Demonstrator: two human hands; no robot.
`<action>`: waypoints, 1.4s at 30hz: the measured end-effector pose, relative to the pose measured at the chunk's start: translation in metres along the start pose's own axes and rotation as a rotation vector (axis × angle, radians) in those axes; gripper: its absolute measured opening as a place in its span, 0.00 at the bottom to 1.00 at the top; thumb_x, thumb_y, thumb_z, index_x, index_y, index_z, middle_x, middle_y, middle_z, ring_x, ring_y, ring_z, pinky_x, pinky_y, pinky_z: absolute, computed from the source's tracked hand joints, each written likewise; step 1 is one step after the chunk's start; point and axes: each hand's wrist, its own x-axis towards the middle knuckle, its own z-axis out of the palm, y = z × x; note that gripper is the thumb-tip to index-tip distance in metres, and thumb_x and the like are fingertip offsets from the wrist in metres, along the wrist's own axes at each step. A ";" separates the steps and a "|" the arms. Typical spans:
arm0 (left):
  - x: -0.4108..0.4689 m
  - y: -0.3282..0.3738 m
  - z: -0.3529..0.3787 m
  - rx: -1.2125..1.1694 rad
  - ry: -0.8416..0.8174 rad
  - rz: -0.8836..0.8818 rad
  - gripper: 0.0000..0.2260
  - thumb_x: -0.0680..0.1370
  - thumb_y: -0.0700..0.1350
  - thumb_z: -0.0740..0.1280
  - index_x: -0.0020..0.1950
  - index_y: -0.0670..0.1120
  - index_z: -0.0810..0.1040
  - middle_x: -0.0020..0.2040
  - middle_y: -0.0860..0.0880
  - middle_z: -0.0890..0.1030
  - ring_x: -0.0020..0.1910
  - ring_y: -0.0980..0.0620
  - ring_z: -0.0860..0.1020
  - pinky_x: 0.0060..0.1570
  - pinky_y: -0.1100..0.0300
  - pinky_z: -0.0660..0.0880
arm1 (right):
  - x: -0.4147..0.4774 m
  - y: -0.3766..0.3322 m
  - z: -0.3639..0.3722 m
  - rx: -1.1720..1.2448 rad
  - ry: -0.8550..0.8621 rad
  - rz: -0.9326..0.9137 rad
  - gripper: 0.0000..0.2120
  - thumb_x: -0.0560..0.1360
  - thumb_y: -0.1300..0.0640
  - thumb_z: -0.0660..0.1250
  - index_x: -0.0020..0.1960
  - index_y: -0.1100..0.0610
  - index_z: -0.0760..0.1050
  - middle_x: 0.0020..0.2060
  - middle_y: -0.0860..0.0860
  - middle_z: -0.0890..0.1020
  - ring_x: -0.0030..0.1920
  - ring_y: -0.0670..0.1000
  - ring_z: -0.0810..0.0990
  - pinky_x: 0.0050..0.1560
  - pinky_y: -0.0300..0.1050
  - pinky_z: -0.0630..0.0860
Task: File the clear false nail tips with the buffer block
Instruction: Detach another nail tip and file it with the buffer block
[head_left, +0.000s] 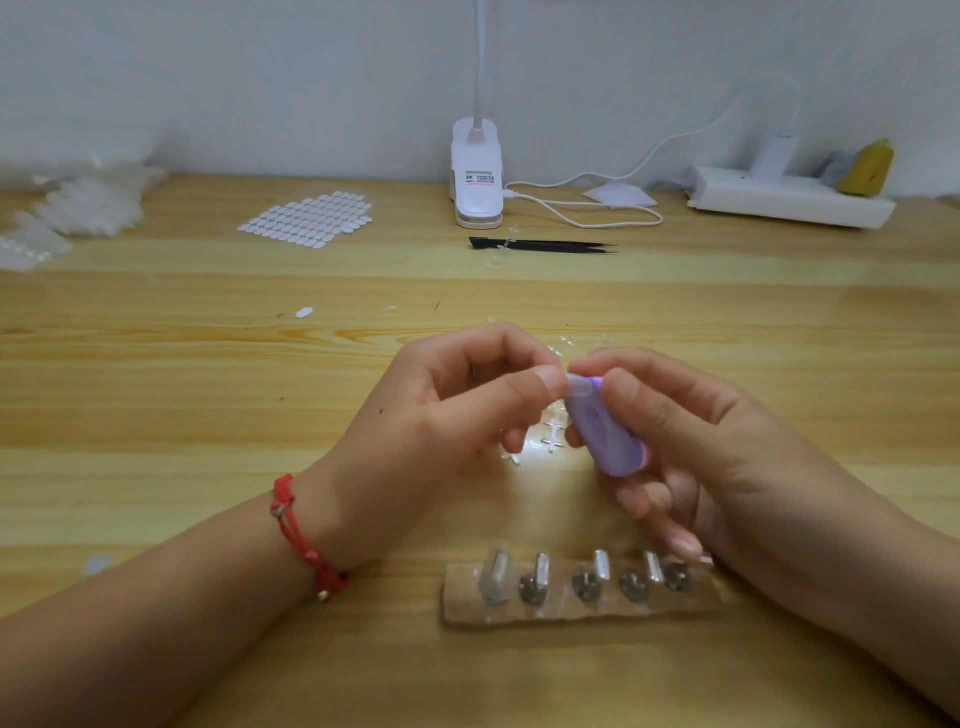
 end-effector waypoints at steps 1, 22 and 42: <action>0.000 -0.001 0.000 -0.002 0.010 -0.008 0.06 0.71 0.44 0.66 0.34 0.50 0.78 0.29 0.51 0.73 0.28 0.55 0.70 0.30 0.67 0.67 | 0.001 0.001 0.000 0.011 0.007 -0.012 0.11 0.66 0.51 0.74 0.48 0.51 0.85 0.35 0.54 0.81 0.25 0.47 0.77 0.20 0.35 0.72; 0.001 -0.005 0.002 0.087 0.096 -0.001 0.06 0.72 0.48 0.66 0.37 0.48 0.77 0.28 0.55 0.73 0.26 0.59 0.70 0.30 0.70 0.68 | 0.001 0.003 -0.001 -0.021 0.011 -0.075 0.13 0.68 0.61 0.75 0.51 0.52 0.83 0.45 0.60 0.85 0.46 0.57 0.85 0.39 0.43 0.82; 0.001 -0.005 0.002 0.170 0.086 0.024 0.05 0.70 0.49 0.68 0.36 0.50 0.81 0.28 0.58 0.77 0.28 0.59 0.69 0.30 0.68 0.66 | 0.002 0.003 -0.003 0.037 0.047 -0.055 0.14 0.68 0.63 0.73 0.53 0.57 0.78 0.44 0.59 0.84 0.44 0.55 0.86 0.35 0.42 0.81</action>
